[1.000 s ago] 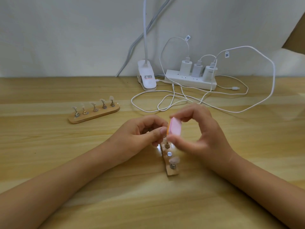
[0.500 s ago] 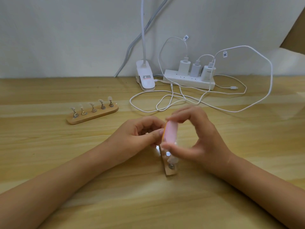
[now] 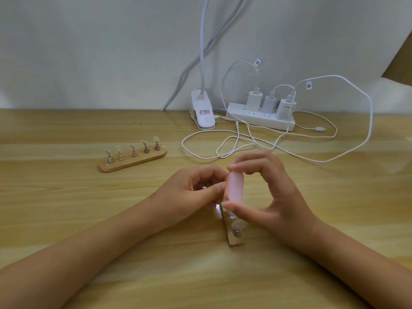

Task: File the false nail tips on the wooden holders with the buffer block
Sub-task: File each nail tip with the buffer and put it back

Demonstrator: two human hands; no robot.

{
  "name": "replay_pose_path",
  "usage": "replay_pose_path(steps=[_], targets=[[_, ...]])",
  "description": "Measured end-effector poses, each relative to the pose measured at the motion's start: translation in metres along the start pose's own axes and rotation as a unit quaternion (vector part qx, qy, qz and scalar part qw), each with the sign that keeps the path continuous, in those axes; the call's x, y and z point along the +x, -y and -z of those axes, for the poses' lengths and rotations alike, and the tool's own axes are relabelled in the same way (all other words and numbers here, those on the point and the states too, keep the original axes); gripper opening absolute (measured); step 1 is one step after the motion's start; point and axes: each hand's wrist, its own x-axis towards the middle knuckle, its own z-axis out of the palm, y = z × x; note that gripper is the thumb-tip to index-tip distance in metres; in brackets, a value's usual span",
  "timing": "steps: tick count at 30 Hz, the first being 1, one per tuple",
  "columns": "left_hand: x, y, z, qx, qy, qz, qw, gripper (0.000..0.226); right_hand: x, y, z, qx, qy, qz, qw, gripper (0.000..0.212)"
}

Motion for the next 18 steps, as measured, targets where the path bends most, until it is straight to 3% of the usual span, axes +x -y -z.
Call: replay_pose_path(steps=[4, 9, 14, 16, 18], targets=[[0.000, 0.000, 0.002, 0.004, -0.008, 0.005, 1.000, 0.015, 0.003, -0.002, 0.003, 0.016, -0.029, -0.056, 0.998, 0.040], [0.000, 0.001, 0.002, 0.010, -0.011, 0.005, 1.000, 0.015, 0.001, 0.001, 0.000, -0.006, 0.005, -0.006, 1.000, 0.045], [-0.001, -0.002, 0.002, -0.023, -0.012, 0.006, 1.000, 0.018, 0.008, -0.008, 0.008, 0.065, -0.059, -0.197, 0.977, 0.038], [-0.001, -0.002, 0.001, -0.029, -0.014, 0.003, 0.999, 0.020, 0.008, -0.008, 0.010, 0.123, -0.078, -0.217, 0.965, 0.037], [-0.001, -0.002, 0.001, -0.040, -0.021, 0.006, 0.999, 0.019, 0.007, -0.004, 0.011, 0.134, -0.073, -0.178, 0.972, 0.038]])
